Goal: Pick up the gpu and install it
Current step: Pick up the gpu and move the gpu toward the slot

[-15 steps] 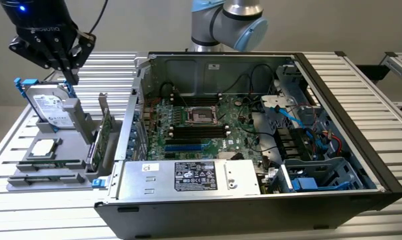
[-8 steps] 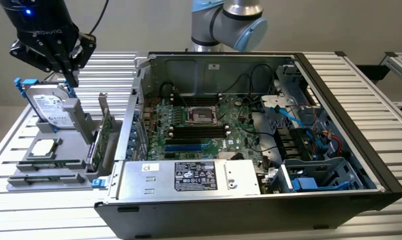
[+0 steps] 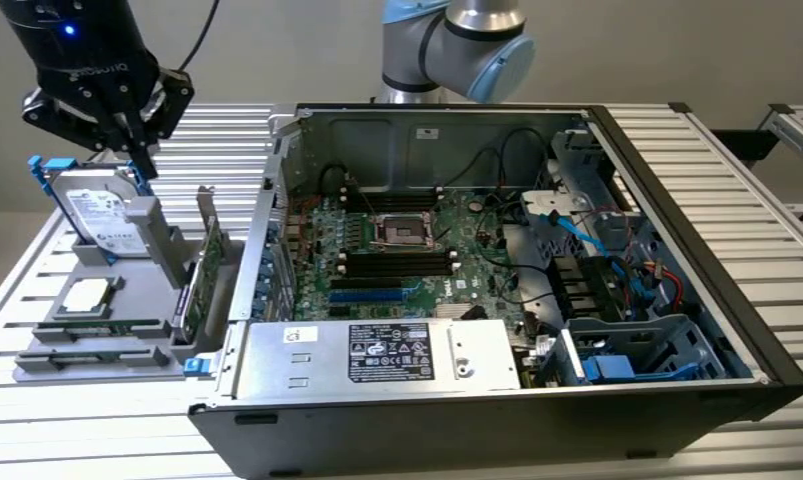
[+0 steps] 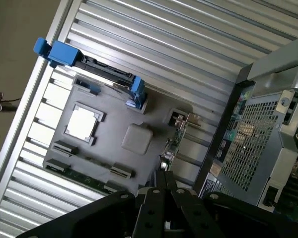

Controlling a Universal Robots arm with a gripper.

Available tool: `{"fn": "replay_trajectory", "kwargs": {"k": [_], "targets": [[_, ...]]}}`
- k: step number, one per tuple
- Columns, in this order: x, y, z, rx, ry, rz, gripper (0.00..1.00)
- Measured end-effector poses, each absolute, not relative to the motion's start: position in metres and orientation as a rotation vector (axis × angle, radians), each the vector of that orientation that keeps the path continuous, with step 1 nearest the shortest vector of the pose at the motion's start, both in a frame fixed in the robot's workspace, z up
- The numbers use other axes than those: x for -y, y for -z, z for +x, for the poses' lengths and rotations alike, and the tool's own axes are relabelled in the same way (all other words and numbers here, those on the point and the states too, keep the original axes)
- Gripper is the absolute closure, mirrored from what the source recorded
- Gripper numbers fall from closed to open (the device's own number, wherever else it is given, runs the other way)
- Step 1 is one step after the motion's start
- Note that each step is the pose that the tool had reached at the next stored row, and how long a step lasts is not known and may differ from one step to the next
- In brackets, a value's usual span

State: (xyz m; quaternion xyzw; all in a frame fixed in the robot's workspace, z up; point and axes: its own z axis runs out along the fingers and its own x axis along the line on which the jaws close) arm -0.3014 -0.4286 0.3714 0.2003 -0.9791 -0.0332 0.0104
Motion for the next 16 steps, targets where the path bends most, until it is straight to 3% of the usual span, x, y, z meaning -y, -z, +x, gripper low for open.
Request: {"fn": "replay_trajectory", "kwargs": {"k": [8,16], "targets": [[0.4288,-0.3671,-0.3014,3.010,0.100,0.820,0.89],[0.4287,-0.3639,-0.3014,3.060,0.100,0.642,0.88]]}}
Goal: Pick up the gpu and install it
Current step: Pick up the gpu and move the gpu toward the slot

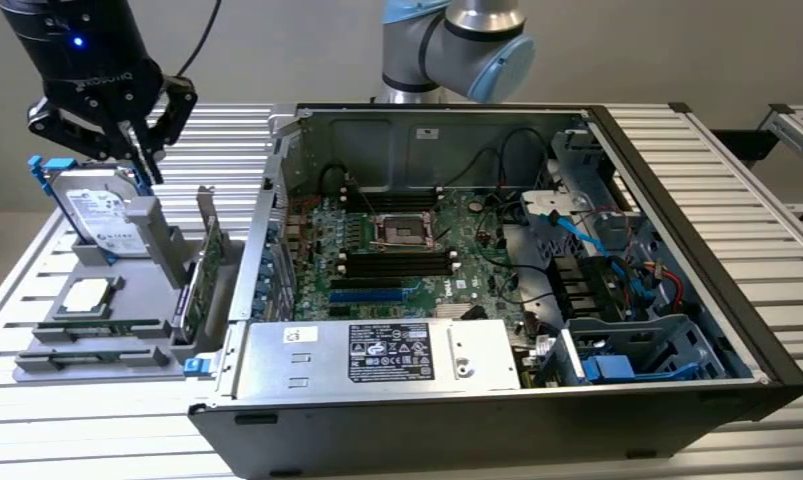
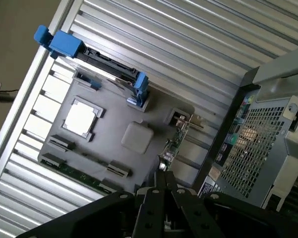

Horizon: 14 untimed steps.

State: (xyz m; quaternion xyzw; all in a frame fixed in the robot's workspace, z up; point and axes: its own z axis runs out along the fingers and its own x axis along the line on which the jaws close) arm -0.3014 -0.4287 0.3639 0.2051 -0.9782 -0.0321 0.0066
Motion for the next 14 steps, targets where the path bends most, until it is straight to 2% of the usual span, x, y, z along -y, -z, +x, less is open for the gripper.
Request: {"fn": "replay_trajectory", "kwargs": {"k": [3,4,6,7,8,14], "targets": [[0.4287,-0.3635,-0.3014,3.078,0.101,0.559,0.70],[0.4287,-0.3634,-0.3014,3.083,0.101,0.532,0.70],[0.4287,-0.3632,-0.3014,3.094,0.101,0.477,0.58],[0.4287,-0.3630,-0.3014,3.098,0.102,0.449,0.58],[0.4287,-0.3629,-0.3014,3.103,0.102,0.420,0.52],[0.4290,-0.3605,-0.3014,3.122,0.101,0.293,0.52]]}}
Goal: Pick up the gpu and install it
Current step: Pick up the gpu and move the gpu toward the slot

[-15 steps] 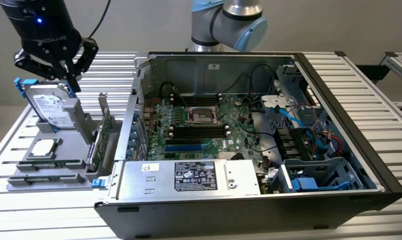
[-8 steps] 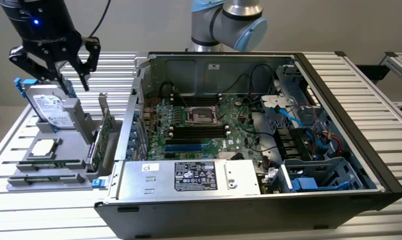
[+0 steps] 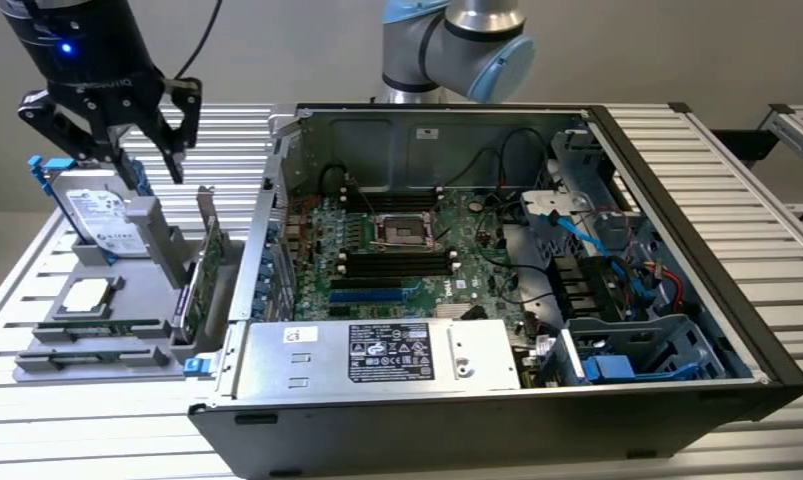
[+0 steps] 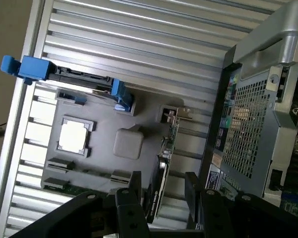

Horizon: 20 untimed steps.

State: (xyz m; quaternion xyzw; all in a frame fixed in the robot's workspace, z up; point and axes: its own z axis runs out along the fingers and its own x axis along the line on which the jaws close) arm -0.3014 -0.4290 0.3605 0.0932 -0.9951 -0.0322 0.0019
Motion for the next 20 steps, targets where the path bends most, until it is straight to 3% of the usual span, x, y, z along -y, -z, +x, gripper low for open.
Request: {"fn": "replay_trajectory", "kwargs": {"k": [20], "targets": [[0.441,-0.339,-0.303,3.156,0.097,0.010,0.52]]}}
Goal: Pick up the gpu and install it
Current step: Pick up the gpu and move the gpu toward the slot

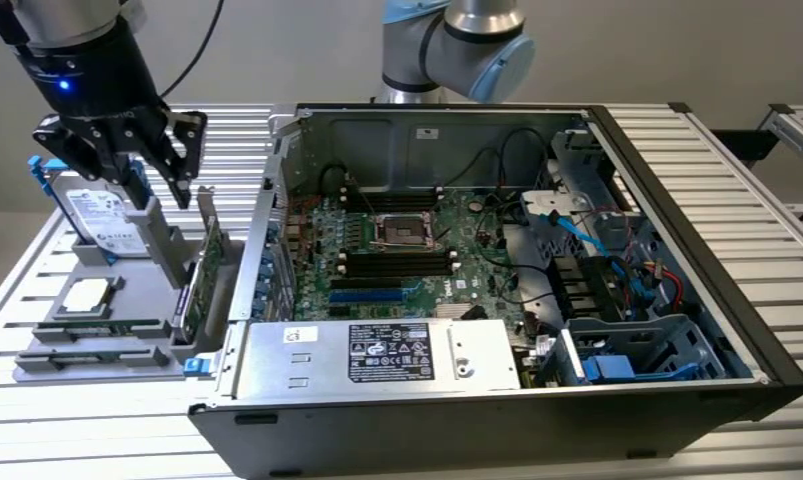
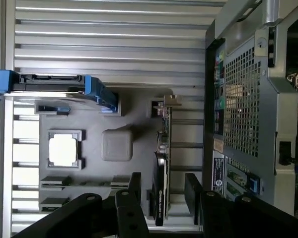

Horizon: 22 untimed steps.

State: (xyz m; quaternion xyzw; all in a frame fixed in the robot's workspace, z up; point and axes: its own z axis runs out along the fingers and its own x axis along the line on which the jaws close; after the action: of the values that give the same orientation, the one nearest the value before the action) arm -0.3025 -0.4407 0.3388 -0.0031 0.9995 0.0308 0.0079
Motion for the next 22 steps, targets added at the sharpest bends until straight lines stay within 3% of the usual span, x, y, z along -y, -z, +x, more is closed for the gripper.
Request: {"fn": "replay_trajectory", "kwargs": {"k": [12,22], "targets": [[0.477,-0.320,-0.303,-3.124,-0.096,0.008,0.52],[0.478,-0.302,-0.279,-3.124,-0.097,0.009,0.52]]}}
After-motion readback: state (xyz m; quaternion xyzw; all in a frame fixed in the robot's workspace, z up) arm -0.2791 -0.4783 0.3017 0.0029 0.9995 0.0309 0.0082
